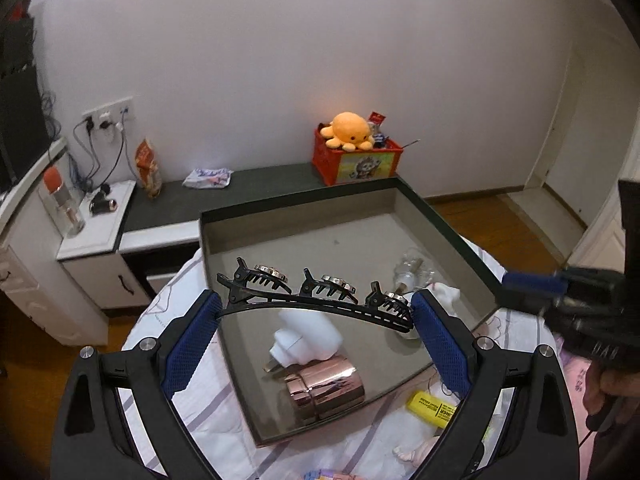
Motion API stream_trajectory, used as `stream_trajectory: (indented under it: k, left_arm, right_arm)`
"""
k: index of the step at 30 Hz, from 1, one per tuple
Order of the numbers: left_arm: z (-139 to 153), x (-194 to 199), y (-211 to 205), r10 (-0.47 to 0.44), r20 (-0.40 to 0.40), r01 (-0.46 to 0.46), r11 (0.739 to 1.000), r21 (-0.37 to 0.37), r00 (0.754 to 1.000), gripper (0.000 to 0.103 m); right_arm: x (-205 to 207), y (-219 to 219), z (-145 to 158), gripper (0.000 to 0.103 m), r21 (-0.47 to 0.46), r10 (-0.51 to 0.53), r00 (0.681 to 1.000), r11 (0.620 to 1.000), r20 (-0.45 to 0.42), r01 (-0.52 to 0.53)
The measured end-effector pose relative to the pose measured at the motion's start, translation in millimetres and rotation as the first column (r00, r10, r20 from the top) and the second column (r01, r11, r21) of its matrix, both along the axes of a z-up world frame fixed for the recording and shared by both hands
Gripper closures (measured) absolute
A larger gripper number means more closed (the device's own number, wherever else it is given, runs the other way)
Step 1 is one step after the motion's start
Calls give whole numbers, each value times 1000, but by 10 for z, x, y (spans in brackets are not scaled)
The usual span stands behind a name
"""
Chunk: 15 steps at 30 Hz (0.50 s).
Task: Organize rigid objects
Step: 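Carry hair clip and charger into the pink box and open both grippers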
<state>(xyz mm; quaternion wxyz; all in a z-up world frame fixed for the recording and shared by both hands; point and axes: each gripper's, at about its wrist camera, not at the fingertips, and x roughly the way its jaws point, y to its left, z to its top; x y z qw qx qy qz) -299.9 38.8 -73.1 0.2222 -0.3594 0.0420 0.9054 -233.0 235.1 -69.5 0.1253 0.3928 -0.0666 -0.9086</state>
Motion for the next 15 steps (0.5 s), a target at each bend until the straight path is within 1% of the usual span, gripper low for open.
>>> stream_trajectory:
  k: [3,4,5,6,7,9,11,12,14,15]
  left_arm:
    - [-28,26,45,-12,-2,12,1000,-10,1000,7]
    - [-40,29,50,-12,1,12,1000,-9,1000,7]
    - [-51,37,53,-10,2,10,1000,-9,1000,7]
    - [-60,51,52,-10,3,10,1000,-10,1000,7]
    - [-68,63,51,-11,6,11,1000,-9,1000,7]
    - [-85,109,56,-13,7,13,1000,-11,1000,7]
    - [-110,141,58,-14,12,14,1000,-15,1000,7]
    - [-126,159,65,-14,15,14,1000,-16,1000,7]
    - [-155,194,65,-11,22,11,1000,-19,1000,7]
    - [-163,210,58,-9,24,10,1000,-18,1000,7]
  right_arm:
    - [141,15,-176,78,11,-14,998,1000,57,14]
    - [195,7,-245,75,25,-31,996,999,78,30]
    - [275,4,-322,59,36,-59,994,998,90,56]
    - [334,12,-382,47,29,-77,992,997,100,74]
    - [375,14,-438,45,16,-88,990,996,114,87]
    - [407,7,-538,45,-9,-107,984,994,142,109]
    - [393,-42,-603,45,0,-104,982,994,155,105]
    - [383,-69,-623,47,10,-103,982,995,157,103]
    - [356,-115,-650,60,33,-102,982,995,157,98]
    - [369,-133,-646,71,50,-100,983,994,156,94]
